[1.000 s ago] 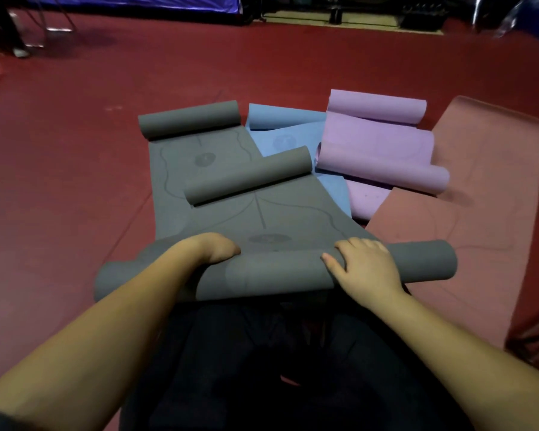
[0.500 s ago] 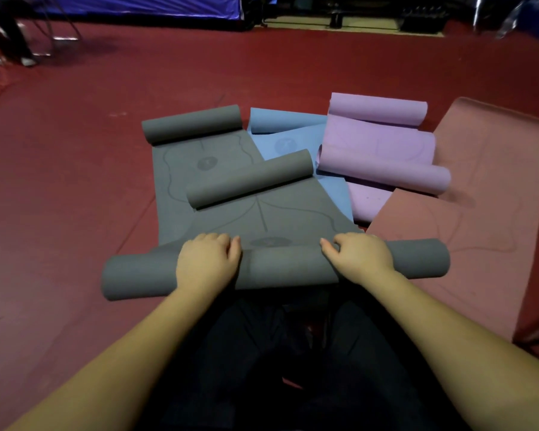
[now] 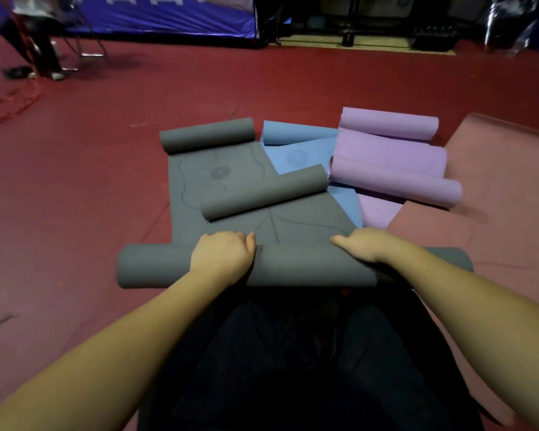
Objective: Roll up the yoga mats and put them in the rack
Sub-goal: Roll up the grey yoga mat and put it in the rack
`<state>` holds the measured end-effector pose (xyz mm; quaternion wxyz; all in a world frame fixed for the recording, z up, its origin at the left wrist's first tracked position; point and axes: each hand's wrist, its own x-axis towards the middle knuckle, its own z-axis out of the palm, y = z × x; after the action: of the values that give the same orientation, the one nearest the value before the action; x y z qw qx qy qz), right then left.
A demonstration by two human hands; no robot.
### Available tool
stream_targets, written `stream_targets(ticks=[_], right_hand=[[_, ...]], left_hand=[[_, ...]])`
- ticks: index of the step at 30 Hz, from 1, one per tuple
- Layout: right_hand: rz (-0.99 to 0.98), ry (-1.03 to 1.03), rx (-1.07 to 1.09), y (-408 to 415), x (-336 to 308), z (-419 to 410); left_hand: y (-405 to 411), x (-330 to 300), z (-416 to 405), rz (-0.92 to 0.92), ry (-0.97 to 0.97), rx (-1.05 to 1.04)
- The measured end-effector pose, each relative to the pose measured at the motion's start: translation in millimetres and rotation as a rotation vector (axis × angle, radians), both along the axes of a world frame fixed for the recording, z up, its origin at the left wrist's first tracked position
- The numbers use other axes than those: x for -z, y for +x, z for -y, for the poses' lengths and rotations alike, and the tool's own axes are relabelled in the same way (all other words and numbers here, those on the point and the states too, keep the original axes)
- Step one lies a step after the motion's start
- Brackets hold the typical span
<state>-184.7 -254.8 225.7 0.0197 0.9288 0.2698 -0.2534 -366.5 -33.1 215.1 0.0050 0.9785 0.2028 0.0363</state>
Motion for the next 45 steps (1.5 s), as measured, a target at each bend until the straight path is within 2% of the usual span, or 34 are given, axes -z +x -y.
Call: stream_targets(ticks=[5,8,10,14,17,23,27,30,33,37,39,42,45], right_hand=[[-0.196,-0.078,-0.041,-1.4,-7.2,1.6],[-0.240,-0.115,-0.054,-1.1,2.4,-1.3],[-0.164,-0.101,-0.107,0.3,12.1,0.4],[0.122,0.165,-0.073,5.0,23.5,6.5],[0.195,0.237,-0.095,-1.4,25.6,11.6],[0.336,0.286,-0.137,-27.6,22.1,23.2],[0.463,0.190,-0.168,-48.5,37.9,25.7],[0.481,0.214,-0.123,-49.2,44.4,23.1],[0.501,0.206,-0.096,-43.8,43.8,17.8],[0.506,0.223,-0.101,-40.1,42.6,14.2],[0.500,0.217,-0.103,-37.0,42.2,12.9],[0.417,0.193,-0.082,-28.9,39.2,7.9],[0.338,0.164,-0.050,-21.1,36.4,2.9]], left_hand=[[-10.0,-3.3,8.4,-0.162,-0.172,-0.091],[-10.9,2.5,6.7,-0.231,-0.229,-0.138],[-6.2,2.6,3.7,-0.283,-0.250,-0.142],[9.3,1.4,-7.1,-0.379,-0.368,-0.112],[17.3,7.0,-17.4,-0.412,-0.394,-0.112],[34.3,7.9,-27.4,-0.502,-0.420,-0.111],[49.0,12.3,-35.9,-0.543,-0.412,-0.079],[55.0,13.0,-37.0,-0.557,-0.426,-0.057],[51.4,13.5,-33.9,-0.459,-0.389,-0.061],[30.2,15.4,-23.1,-0.048,-0.231,-0.084],[18.2,15.7,-12.9,0.073,-0.169,-0.090],[3.2,20.7,-2.7,0.128,-0.092,-0.049],[-3.6,26.9,3.6,0.076,-0.014,0.004]])
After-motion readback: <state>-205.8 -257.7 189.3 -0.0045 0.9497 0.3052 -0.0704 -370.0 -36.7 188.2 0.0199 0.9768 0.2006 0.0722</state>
